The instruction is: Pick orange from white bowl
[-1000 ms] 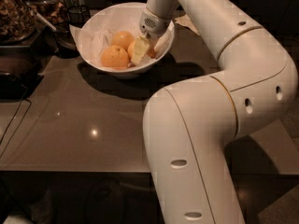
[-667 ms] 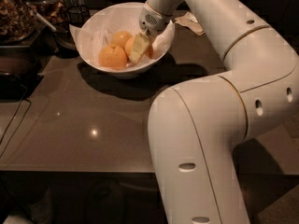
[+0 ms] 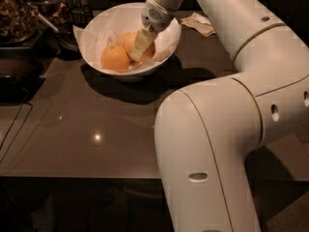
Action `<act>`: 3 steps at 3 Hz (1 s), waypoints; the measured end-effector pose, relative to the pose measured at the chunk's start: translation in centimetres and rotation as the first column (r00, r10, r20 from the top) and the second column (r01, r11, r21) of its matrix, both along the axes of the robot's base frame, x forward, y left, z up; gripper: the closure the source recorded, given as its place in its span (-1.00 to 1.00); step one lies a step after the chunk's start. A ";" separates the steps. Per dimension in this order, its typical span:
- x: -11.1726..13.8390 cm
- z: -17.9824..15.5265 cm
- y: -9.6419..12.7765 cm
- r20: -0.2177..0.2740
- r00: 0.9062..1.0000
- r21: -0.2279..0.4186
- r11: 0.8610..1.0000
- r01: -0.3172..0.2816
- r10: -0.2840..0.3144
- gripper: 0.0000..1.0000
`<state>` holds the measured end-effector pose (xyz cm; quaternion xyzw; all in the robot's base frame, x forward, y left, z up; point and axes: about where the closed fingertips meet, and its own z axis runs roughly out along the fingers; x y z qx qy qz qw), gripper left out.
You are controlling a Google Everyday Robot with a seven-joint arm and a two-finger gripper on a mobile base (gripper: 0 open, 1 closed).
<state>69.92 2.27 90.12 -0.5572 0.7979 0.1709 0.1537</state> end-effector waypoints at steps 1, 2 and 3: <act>-0.6 1.5 0.2 0.020 1.000 -0.016 1.000 -0.006 0.007 1.00; -1.2 3.6 0.0 0.056 0.998 -0.019 1.000 -0.013 0.014 1.00; -2.1 5.8 -0.4 0.111 0.993 0.004 0.999 -0.036 0.035 1.00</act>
Offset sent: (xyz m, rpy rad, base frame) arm -0.0318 -0.0107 0.0660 -0.0408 -0.0739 0.0334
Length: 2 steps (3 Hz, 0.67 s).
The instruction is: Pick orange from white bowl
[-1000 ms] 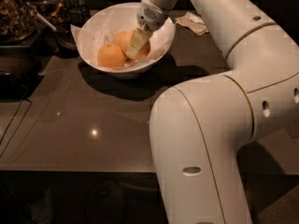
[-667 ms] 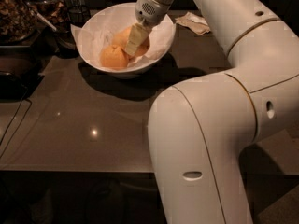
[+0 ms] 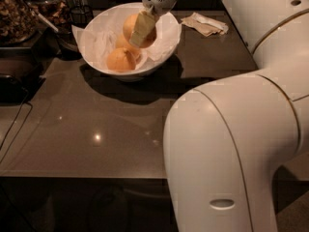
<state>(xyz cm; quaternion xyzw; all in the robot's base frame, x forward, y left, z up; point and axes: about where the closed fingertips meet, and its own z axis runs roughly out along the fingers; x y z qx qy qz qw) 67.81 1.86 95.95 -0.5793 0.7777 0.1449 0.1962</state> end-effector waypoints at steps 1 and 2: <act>0.2 0.0 0.3 0.007 1.000 0.005 1.000 -0.001 0.001 1.00; -1.1 1.0 1.2 -0.006 0.999 0.033 0.999 -0.036 0.036 1.00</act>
Offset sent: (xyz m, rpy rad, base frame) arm -0.0344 0.0153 0.0287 0.0546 0.0410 0.0903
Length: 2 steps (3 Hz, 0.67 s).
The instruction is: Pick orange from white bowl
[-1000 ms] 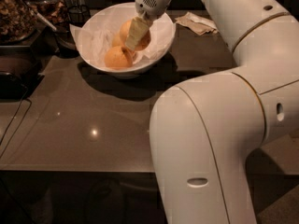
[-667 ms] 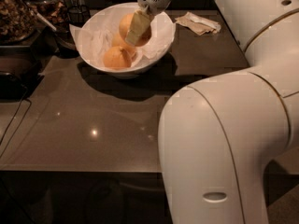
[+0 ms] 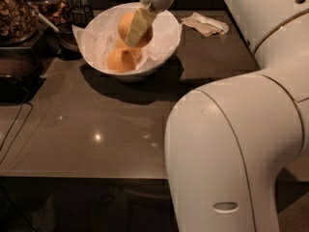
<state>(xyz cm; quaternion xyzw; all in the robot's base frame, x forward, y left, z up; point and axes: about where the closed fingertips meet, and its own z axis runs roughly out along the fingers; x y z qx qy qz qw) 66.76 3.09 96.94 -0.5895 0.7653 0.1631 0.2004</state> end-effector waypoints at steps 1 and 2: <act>-2.0 0.9 0.5 -0.038 0.999 0.023 1.000 -0.015 0.016 1.00; -4.3 2.3 0.7 -0.058 0.998 0.049 0.999 -0.011 0.014 1.00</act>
Offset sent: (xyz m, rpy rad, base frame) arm -0.0927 0.0001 0.0398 0.0596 0.1117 0.0190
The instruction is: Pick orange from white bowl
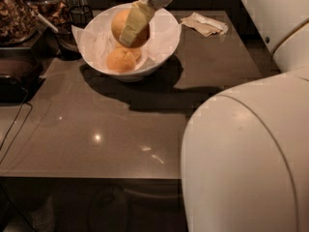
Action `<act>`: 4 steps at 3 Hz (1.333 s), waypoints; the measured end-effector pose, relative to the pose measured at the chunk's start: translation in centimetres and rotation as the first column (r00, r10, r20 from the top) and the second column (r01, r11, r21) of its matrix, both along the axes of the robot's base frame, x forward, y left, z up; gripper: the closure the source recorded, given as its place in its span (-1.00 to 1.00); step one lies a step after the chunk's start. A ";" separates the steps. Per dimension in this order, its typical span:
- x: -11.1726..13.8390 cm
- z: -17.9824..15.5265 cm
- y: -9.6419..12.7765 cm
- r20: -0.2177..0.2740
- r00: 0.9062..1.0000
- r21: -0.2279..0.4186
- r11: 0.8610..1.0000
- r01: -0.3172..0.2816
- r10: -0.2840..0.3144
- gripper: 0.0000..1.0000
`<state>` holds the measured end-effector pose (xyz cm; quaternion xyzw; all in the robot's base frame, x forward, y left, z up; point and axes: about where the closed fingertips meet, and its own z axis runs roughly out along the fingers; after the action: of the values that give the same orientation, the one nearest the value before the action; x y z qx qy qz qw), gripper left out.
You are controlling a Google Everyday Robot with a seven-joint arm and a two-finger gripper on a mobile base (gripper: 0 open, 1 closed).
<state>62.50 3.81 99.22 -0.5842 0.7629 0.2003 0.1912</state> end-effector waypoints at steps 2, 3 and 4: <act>-4.9 2.3 -0.1 -0.024 1.000 0.037 0.999 0.020 -0.019 1.00; -7.1 3.0 -0.7 -0.027 0.999 0.047 0.998 0.045 -0.044 1.00; -9.0 3.1 -1.2 -0.033 0.996 0.056 0.995 0.085 -0.083 1.00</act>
Offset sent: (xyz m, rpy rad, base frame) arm -0.0936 -0.0117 0.0314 0.0406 0.0565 -0.0308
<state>53.46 2.62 102.29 -0.5428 0.7835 0.2229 0.2044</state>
